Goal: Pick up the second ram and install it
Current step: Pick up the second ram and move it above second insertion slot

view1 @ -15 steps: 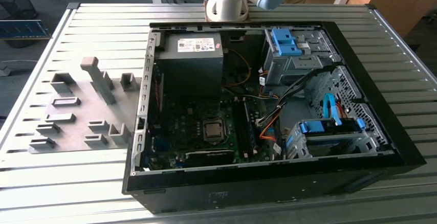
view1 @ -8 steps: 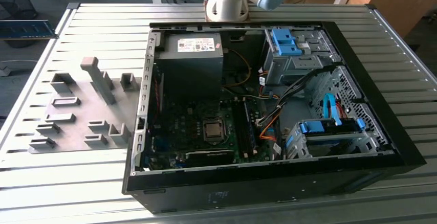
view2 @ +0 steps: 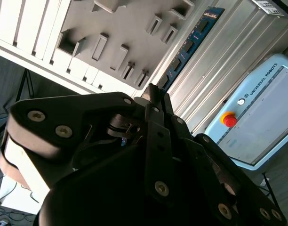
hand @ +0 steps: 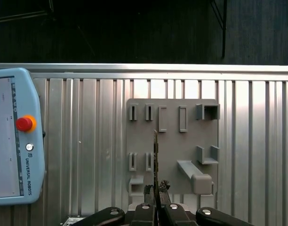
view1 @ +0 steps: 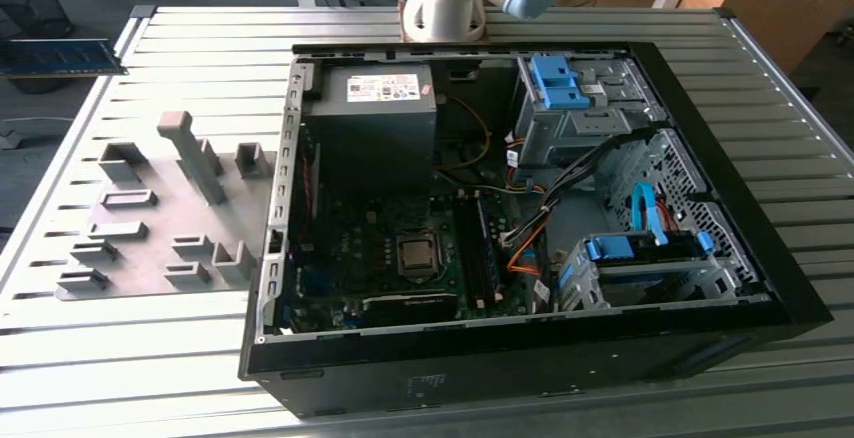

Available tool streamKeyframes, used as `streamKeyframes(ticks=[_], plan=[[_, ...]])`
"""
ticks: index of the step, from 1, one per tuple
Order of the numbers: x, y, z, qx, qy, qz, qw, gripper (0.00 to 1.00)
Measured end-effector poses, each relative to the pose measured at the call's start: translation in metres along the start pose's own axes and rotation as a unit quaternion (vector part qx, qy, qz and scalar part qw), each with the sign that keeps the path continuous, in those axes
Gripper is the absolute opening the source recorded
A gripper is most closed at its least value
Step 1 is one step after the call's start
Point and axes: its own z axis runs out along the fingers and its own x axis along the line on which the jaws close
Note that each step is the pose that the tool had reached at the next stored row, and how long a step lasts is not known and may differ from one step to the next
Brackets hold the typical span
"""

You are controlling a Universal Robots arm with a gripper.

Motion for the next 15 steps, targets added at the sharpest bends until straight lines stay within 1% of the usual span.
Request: streamKeyframes(ticks=[15], plan=[[-0.0001,-0.0191,-0.0001,0.0,0.0,0.0,1.0,0.14]])
